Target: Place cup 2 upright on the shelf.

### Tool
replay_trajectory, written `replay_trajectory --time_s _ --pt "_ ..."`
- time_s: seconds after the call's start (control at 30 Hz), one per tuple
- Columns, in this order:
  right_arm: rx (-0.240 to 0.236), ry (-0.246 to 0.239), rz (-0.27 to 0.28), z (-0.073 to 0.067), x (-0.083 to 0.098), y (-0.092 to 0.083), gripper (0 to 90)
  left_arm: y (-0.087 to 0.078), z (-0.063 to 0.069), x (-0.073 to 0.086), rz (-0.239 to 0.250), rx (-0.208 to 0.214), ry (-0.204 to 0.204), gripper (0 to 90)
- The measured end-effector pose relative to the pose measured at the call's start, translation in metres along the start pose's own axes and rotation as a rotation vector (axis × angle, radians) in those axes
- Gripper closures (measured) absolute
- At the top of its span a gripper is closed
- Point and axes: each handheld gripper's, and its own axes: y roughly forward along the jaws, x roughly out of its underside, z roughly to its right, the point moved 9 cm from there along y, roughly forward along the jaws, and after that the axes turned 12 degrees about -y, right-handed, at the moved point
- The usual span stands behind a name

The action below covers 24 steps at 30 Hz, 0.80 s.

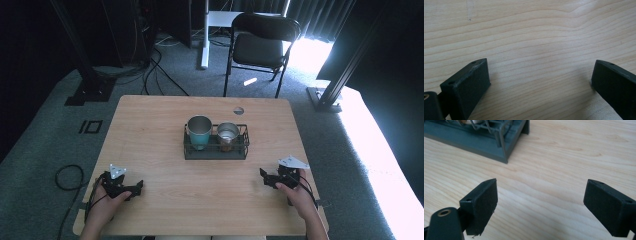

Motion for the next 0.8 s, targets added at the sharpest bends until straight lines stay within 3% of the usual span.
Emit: replay_trajectory --time_s 0.37,0.8 --pt "0.031 0.018 -0.041 0.002 0.020 -0.010 11.8 0.000 0.000 0.000 0.000 0.000 0.000 2.7" --pt "0.100 0.097 -0.100 0.012 0.044 -0.013 11.8 0.000 0.000 0.000 0.000 0.000 0.000 2.7"
